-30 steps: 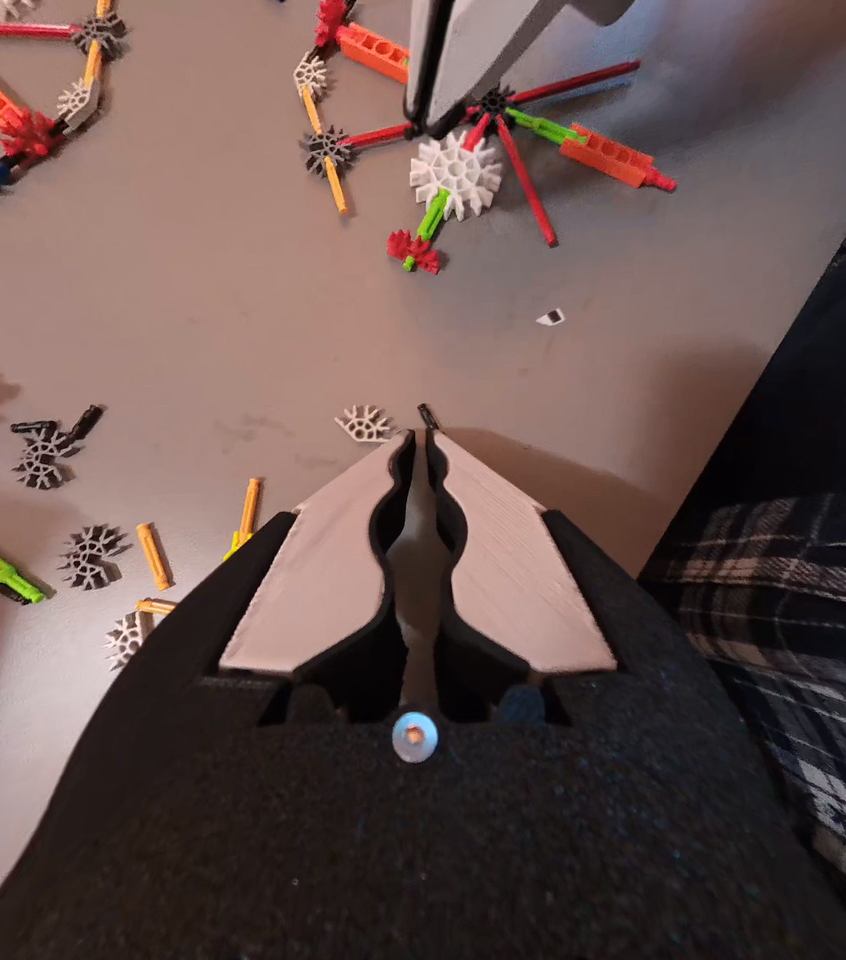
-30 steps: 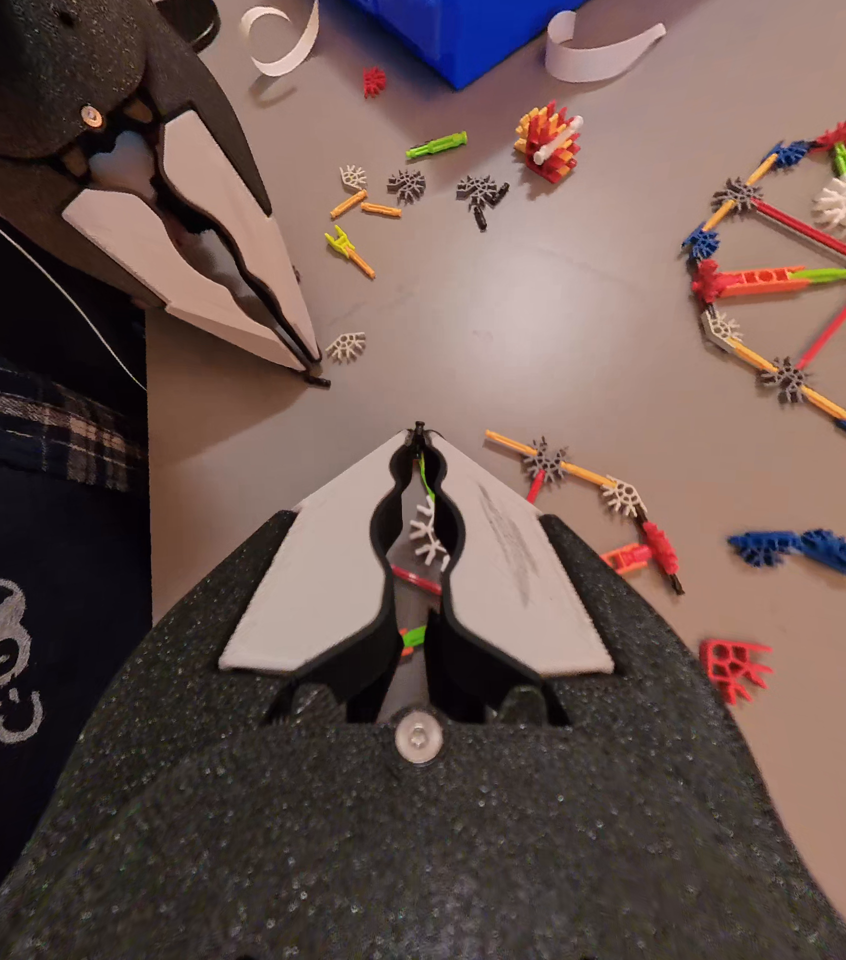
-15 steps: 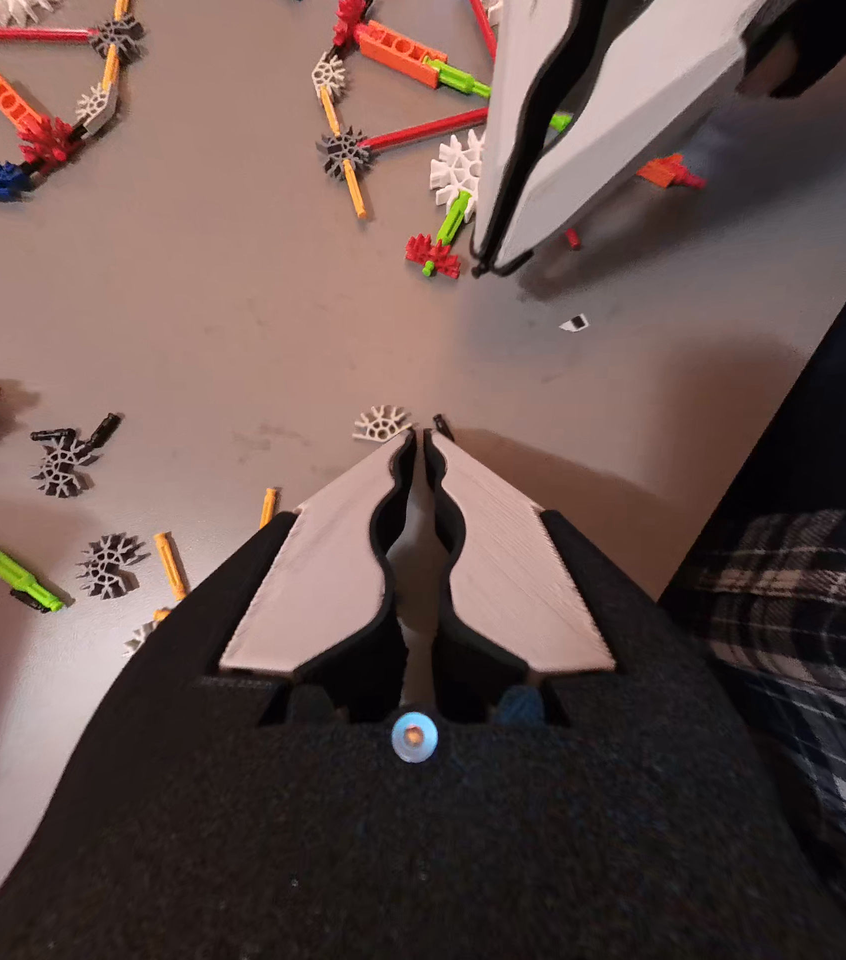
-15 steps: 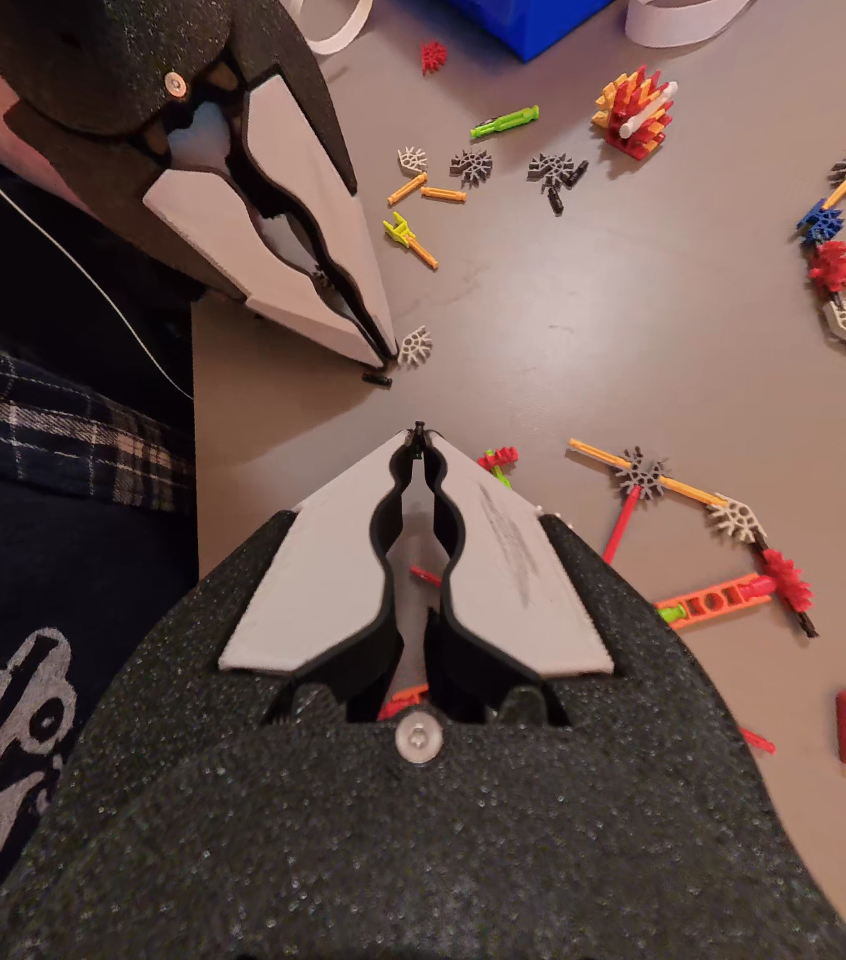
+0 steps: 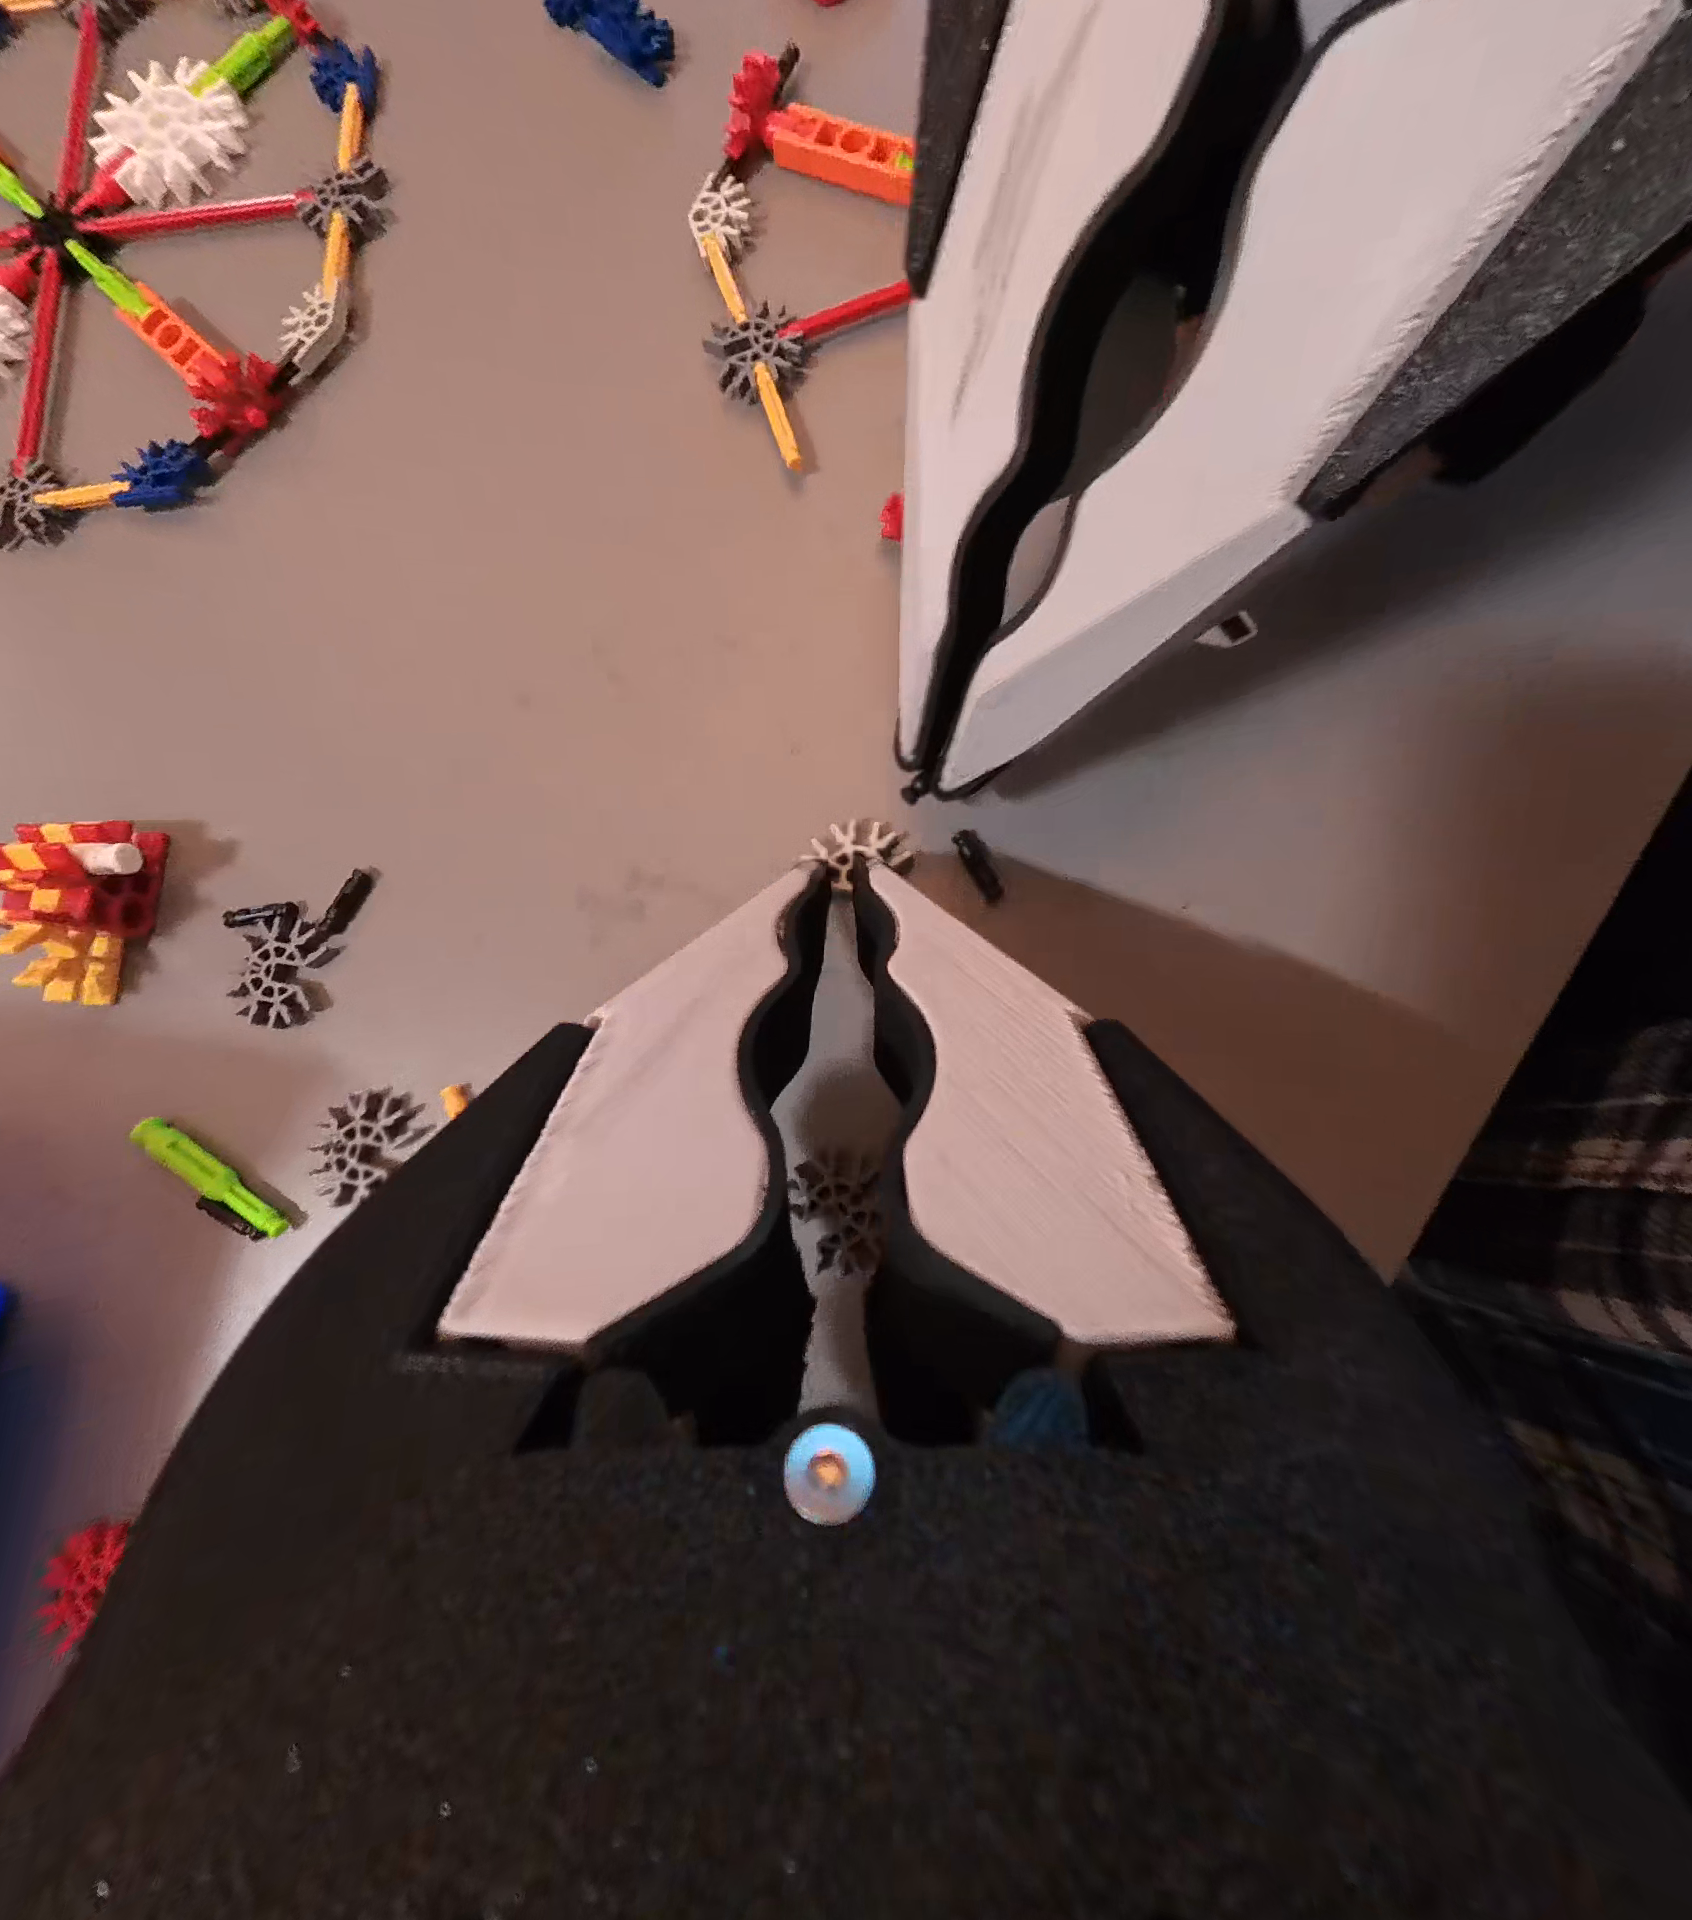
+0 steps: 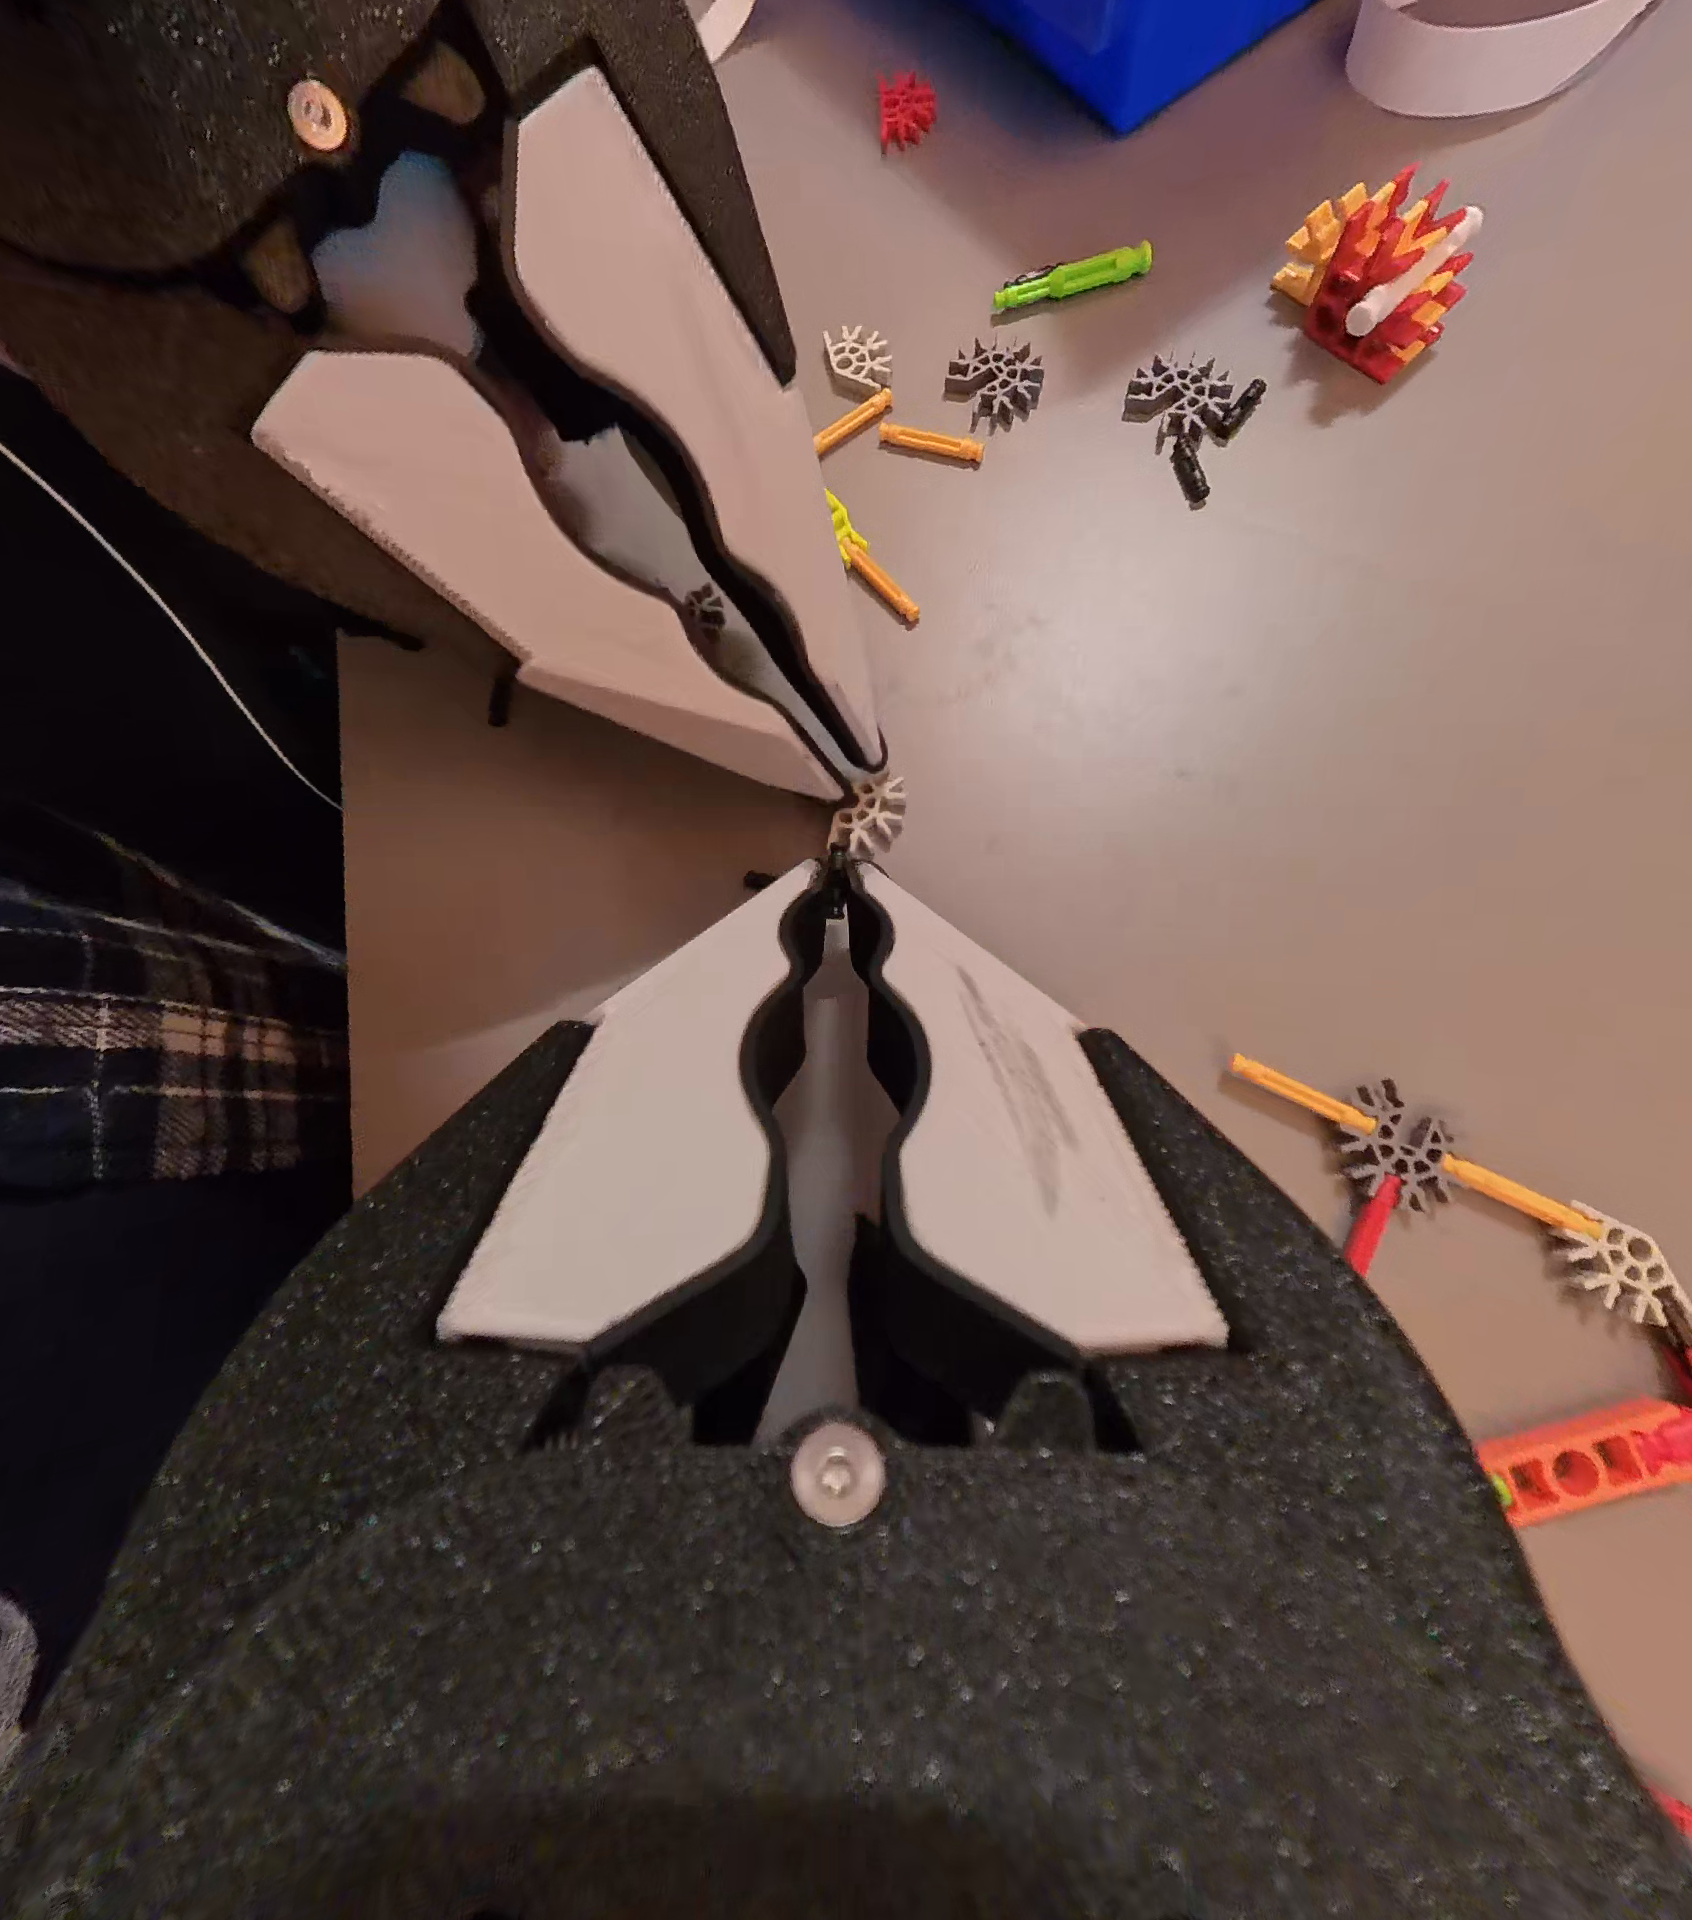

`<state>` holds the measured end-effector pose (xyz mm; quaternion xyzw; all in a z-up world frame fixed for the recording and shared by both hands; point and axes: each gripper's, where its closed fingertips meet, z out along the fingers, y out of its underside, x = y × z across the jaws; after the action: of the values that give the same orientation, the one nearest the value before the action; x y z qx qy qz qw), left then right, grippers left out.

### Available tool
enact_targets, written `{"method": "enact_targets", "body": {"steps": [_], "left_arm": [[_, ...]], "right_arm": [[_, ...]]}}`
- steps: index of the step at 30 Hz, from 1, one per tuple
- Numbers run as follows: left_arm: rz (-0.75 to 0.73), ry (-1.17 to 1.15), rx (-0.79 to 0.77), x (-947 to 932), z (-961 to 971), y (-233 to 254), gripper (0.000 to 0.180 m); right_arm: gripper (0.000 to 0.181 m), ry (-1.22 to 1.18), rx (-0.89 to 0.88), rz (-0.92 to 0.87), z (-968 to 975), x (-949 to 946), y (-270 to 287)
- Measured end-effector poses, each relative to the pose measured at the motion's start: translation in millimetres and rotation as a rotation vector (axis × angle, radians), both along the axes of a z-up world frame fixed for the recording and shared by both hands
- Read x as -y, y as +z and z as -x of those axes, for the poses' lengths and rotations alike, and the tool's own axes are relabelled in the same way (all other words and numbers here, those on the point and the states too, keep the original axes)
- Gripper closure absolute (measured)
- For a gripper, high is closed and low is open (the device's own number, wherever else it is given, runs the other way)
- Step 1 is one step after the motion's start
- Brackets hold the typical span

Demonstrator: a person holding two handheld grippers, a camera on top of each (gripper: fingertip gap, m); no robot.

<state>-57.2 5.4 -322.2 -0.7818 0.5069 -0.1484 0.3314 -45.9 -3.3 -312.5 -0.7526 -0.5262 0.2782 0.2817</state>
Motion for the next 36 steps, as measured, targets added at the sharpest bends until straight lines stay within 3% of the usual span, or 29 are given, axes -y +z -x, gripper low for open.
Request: {"method": "enact_targets", "body": {"steps": [25,36], "left_arm": [[0.017,0.031,0.029,2,-7,-1,0.18],[0.029,0.032,0.035,1,-7,-2,0.18]], "right_arm": [[0.178,0.02,0.1,-0.065,1,-4,-14],[0.17,0.018,0.088,-0.049,1,-4,-11]]}}
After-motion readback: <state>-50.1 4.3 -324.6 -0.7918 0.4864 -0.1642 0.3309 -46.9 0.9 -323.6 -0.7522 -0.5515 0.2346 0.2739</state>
